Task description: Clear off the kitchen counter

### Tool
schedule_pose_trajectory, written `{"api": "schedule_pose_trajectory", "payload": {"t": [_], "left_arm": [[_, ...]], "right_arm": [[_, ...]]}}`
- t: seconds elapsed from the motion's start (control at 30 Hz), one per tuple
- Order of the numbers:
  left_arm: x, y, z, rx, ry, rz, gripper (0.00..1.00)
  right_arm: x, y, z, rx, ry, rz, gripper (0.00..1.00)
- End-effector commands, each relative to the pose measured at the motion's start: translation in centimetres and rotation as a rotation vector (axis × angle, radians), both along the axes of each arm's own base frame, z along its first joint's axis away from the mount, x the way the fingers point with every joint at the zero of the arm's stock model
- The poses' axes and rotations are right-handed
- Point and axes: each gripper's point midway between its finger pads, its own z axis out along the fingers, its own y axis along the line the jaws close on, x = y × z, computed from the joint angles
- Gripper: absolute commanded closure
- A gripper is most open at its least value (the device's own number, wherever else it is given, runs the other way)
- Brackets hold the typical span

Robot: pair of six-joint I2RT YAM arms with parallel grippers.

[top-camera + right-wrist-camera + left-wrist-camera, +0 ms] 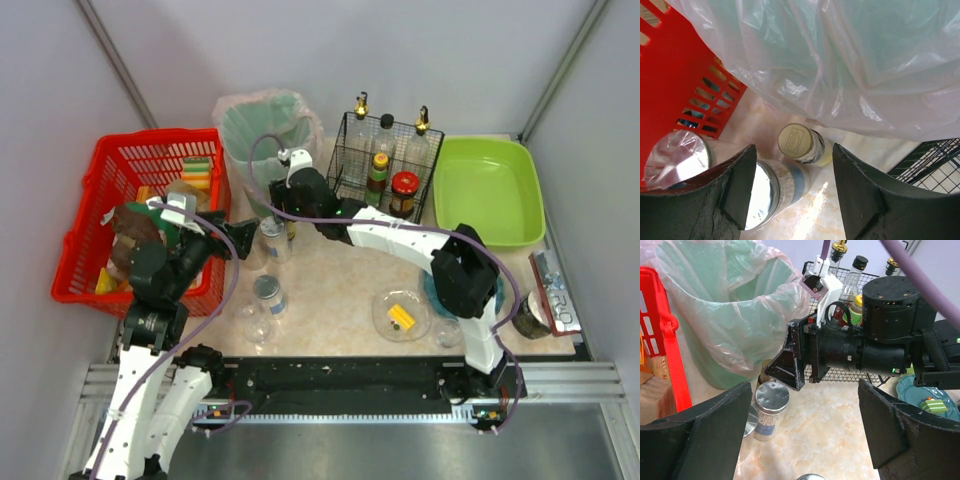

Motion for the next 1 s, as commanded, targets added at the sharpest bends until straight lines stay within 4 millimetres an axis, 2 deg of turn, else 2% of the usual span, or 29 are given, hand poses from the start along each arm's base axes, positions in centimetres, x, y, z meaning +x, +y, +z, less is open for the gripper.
{"api": "schedule_pose_trajectory", "payload": {"t": [0.0,0.3,0.4,0.5,0.63,0.83,0.97], "left_arm": [[-0.1,-0.4,1.3,0.001,-0.068,-0.028,0.1],[-0.1,-0.3,1.3,0.002,-0.065,-0.022,0.09],[-0.1,-0.3,1.2,0.002,-0.065,-0.022,0.09],[0.0,-0.3,1.1,0.003,-0.062,-0.022,0.1],[-0.1,-0.3,1.3,0.002,-0.065,-0.02,0.09],[-0.1,-0.3,1.4,0.002,-0.068,-0.022,0.09],[-0.1,-0.4,1.4,0.001,-0.068,-0.025,0.09]], "right_arm": [[0.2,1.1,0.7,0.028,-0.007,-0.015,0.4],[1.3,1.7,-0.5,-0.002,-0.007,-0.041,0.48],[1.5,1.7,-0.7,-0.01,-0.01,-0.049,0.55],[1.7,1.5,-0.6,-0.014,-0.017,-0.056,0.69],[1.8,1.0,0.3,-0.016,-0.039,-0.064,0.89],[1.7,-0.3,2.6,-0.026,-0.092,-0.084,0.98],[1.4,-2.5,5.8,-0.022,-0.155,-0.124,1.0]]}}
